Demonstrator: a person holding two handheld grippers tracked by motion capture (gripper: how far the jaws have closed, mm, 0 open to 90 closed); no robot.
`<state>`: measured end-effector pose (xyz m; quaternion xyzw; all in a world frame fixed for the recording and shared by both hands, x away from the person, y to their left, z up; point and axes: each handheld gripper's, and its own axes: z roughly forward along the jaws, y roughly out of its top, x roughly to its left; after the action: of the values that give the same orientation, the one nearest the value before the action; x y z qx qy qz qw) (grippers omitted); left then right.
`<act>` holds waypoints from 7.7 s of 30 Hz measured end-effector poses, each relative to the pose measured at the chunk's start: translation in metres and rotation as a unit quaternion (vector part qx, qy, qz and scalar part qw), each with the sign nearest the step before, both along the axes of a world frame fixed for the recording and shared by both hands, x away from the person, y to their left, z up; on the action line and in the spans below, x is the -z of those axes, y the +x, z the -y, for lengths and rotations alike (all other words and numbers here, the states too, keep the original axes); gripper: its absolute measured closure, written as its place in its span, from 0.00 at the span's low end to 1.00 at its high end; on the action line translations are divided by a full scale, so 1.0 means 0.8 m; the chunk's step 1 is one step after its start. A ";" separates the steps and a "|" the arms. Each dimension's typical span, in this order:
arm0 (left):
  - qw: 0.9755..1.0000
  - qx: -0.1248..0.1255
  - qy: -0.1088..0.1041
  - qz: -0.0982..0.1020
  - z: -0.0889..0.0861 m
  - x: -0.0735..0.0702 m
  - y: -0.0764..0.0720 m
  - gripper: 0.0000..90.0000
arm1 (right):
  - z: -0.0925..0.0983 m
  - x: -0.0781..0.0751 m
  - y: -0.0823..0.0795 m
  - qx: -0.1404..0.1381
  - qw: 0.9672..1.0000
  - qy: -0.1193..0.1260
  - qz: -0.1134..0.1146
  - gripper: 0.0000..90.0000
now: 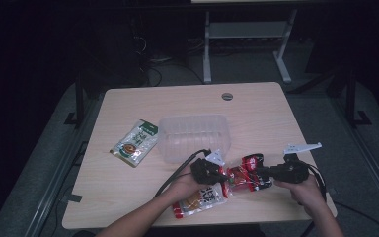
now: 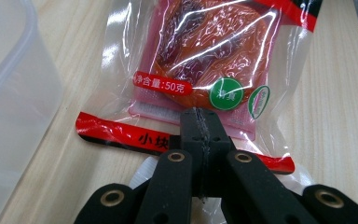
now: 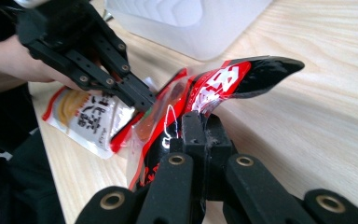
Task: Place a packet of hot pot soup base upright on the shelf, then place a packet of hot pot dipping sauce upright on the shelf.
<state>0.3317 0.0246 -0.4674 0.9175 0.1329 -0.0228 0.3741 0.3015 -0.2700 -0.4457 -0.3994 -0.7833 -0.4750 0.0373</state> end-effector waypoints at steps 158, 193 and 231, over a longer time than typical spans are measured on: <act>0.980 -0.197 -0.029 0.002 -0.315 -0.041 -0.062 0.26 | -0.056 -0.087 0.054 0.040 0.992 -0.052 0.110 0.19; 0.996 -0.073 -0.041 -0.031 -0.227 -0.048 -0.086 0.98 | -0.057 -0.014 -0.015 0.027 0.994 -0.081 0.061 0.19; 0.999 -0.027 0.010 -0.028 -0.169 -0.025 -0.082 1.00 | -0.046 -0.007 -0.026 0.043 0.995 -0.078 0.048 0.19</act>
<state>0.2662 0.1598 -0.4471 0.9163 0.1684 -0.0365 0.3614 0.2803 -0.2331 -0.4399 -0.4111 -0.8010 -0.4321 -0.0519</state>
